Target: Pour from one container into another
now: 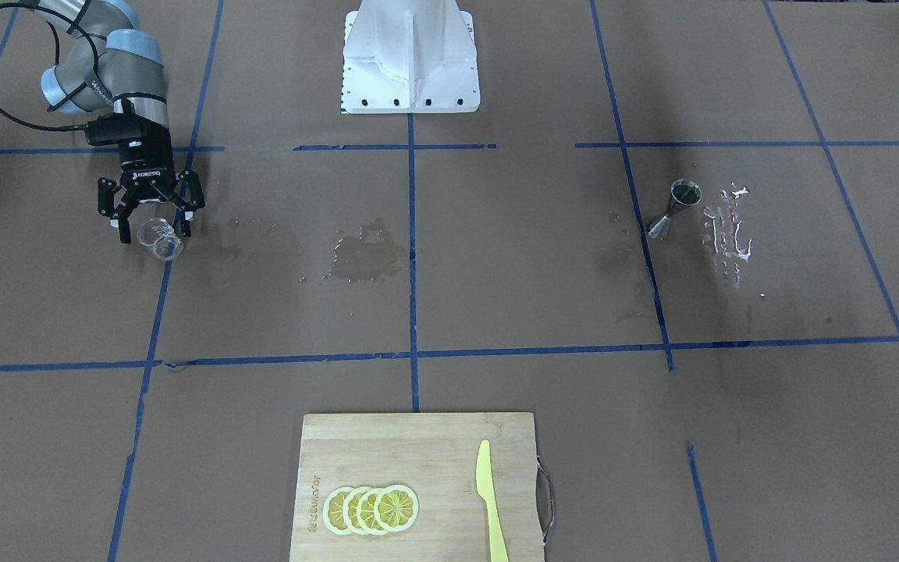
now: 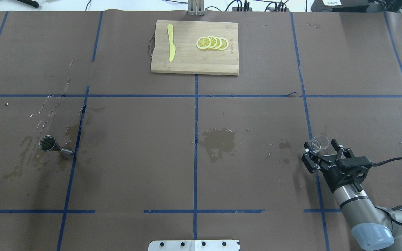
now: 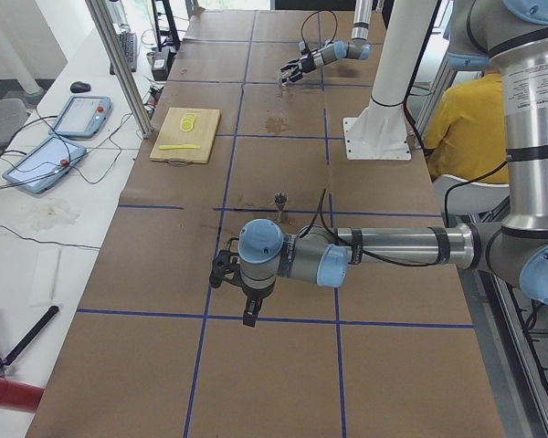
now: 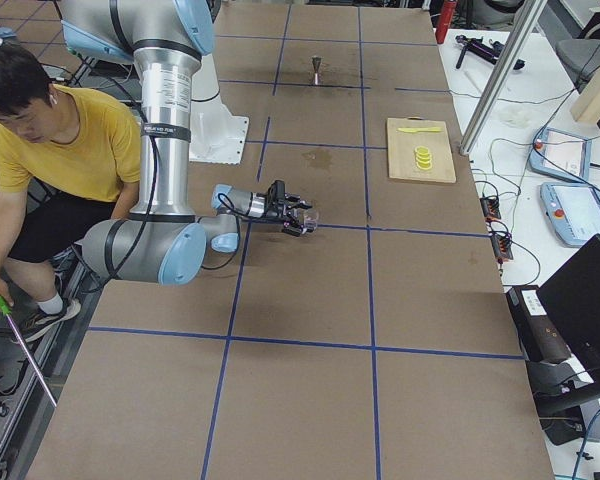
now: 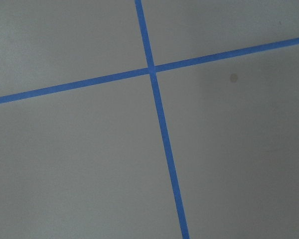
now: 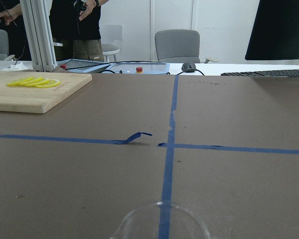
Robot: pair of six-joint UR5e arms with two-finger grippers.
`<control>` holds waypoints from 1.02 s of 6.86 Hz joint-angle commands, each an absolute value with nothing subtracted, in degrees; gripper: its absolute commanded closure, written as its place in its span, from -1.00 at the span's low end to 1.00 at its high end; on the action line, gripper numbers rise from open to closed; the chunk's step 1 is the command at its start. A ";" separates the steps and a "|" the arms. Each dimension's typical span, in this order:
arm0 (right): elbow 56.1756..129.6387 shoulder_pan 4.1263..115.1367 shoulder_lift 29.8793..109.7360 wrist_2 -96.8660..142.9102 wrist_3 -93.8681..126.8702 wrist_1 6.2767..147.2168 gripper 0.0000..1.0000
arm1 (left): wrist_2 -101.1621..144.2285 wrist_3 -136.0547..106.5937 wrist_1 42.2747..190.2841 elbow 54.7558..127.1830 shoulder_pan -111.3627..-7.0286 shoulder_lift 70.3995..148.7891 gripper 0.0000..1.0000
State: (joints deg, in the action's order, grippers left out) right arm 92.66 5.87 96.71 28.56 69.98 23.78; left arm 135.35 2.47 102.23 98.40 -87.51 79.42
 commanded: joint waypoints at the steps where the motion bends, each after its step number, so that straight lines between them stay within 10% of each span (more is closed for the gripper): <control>1: 98.74 6.24 98.25 28.39 65.51 23.82 -1.00 | 135.35 2.46 102.22 98.26 -87.45 79.72 -1.00; 7: 109.42 30.84 99.49 66.56 54.35 28.55 -1.00 | 135.44 2.64 102.30 98.35 -87.45 79.98 -1.00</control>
State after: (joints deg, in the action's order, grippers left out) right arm 108.46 20.62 99.92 51.40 57.17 26.80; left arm 135.43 2.56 102.29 98.25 -87.45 79.96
